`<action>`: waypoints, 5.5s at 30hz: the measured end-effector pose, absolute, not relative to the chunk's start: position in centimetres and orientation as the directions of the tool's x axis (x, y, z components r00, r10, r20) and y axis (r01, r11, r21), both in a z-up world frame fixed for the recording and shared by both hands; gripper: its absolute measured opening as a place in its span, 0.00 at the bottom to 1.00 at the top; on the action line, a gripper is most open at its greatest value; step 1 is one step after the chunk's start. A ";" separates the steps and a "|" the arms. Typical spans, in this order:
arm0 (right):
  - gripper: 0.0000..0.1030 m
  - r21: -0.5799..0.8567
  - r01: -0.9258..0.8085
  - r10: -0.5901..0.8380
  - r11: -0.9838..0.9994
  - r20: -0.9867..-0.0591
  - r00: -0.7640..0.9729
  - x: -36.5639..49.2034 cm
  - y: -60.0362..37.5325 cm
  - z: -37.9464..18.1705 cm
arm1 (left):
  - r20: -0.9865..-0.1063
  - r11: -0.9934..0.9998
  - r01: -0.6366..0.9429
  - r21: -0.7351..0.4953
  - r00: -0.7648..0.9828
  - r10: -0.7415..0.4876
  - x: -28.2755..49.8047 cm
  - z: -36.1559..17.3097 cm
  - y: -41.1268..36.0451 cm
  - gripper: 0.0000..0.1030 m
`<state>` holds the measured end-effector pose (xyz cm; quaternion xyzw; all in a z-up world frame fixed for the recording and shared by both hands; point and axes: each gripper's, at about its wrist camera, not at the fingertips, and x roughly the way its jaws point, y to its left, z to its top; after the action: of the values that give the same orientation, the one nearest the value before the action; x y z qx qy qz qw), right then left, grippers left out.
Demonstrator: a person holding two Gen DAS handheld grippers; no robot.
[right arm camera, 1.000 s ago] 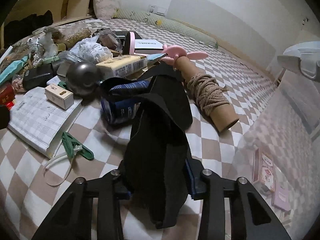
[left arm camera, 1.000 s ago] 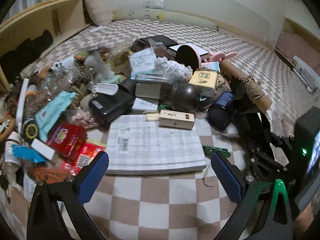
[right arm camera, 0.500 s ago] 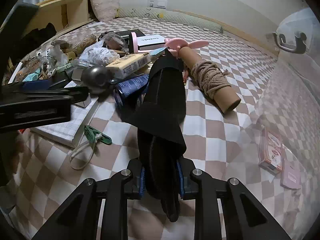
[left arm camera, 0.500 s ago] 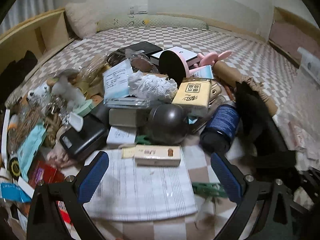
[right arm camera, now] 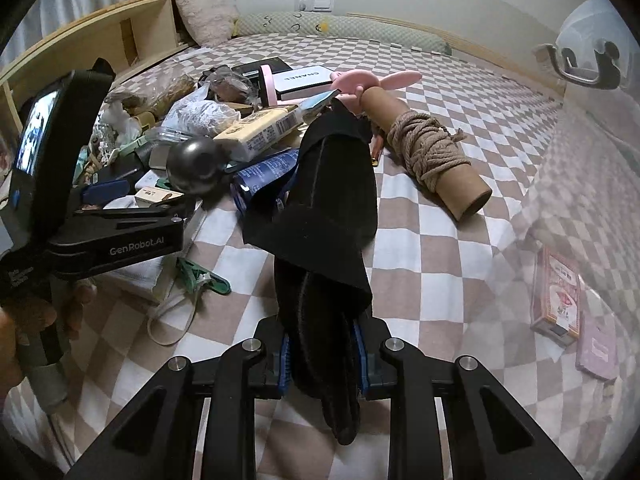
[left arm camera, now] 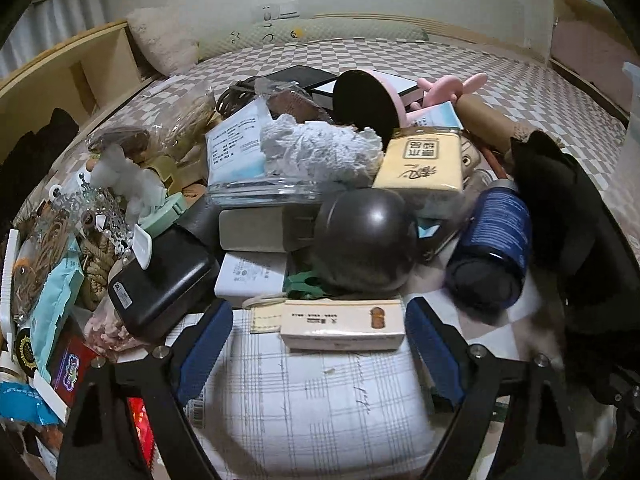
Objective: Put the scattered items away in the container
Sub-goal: 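Grasp the small white box with the left tool while the right holds the mask, then lift both held items and carry them toward the clear container, then open the right tool to drop the mask while the left releases the white box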
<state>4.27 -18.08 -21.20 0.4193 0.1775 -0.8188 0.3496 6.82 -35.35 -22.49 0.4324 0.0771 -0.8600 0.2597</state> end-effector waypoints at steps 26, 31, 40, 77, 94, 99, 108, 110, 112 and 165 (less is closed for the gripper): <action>0.24 -0.123 0.699 -0.410 -0.704 -0.734 -0.542 3.9 -19.8 -21.8 | -0.791 -0.864 0.501 -0.051 -0.548 -0.271 8.5 -21.5 -35.2 0.54; 0.21 -0.112 0.692 -0.405 -0.713 -0.739 -0.538 3.5 -19.4 -21.3 | -0.785 -0.858 0.510 -0.059 -0.555 -0.276 8.9 -20.8 -35.2 0.54; 0.18 -0.131 0.691 -0.397 -0.711 -0.736 -0.548 4.6 -18.2 -20.3 | -0.805 -0.844 0.533 -0.068 -0.529 -0.269 10.5 -20.2 -33.7 0.54; 0.16 0.050 0.695 -0.561 -0.717 -0.634 -0.532 10.3 -11.4 -8.9 | -0.696 -0.832 0.547 -0.093 -0.633 -0.338 17.7 -10.8 -27.0 0.54; 0.16 0.041 0.616 -0.571 -0.787 -0.428 -0.701 8.7 -2.2 2.3 | -0.477 -0.925 0.374 -0.069 -0.826 -0.299 15.8 2.6 -18.7 0.54; 0.16 0.009 0.585 -0.534 -0.811 -0.420 -0.734 7.8 1.6 3.6 | -0.436 -0.954 0.299 -0.023 -0.862 -0.260 14.0 4.9 -15.1 0.54; 0.16 0.005 0.520 -0.457 -0.854 -0.484 -0.746 3.3 7.3 4.3 | -0.488 -0.988 0.144 -0.049 -0.867 -0.102 8.5 6.9 -10.3 0.54; 0.16 0.009 0.514 -0.443 -0.858 -0.520 -0.730 2.0 8.0 3.8 | -0.524 -0.992 0.116 -0.051 -0.848 -0.072 7.0 6.7 -9.4 0.54; 0.16 -0.005 0.514 -0.426 -0.858 -0.551 -0.717 1.0 8.4 3.2 | -0.548 -0.995 0.095 -0.034 -0.834 -0.061 5.8 6.5 -8.1 0.54; 0.69 0.021 0.459 -0.213 -0.888 -0.904 -0.372 -7.6 9.4 -6.8 | -0.832 -0.998 0.050 -0.022 -0.555 -0.009 -5.3 -4.1 -3.9 0.54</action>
<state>-7.62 9.40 -6.76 0.5217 0.1176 -0.8198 0.2048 -5.33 -3.87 -4.07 0.4714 0.0218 -0.8815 0.0169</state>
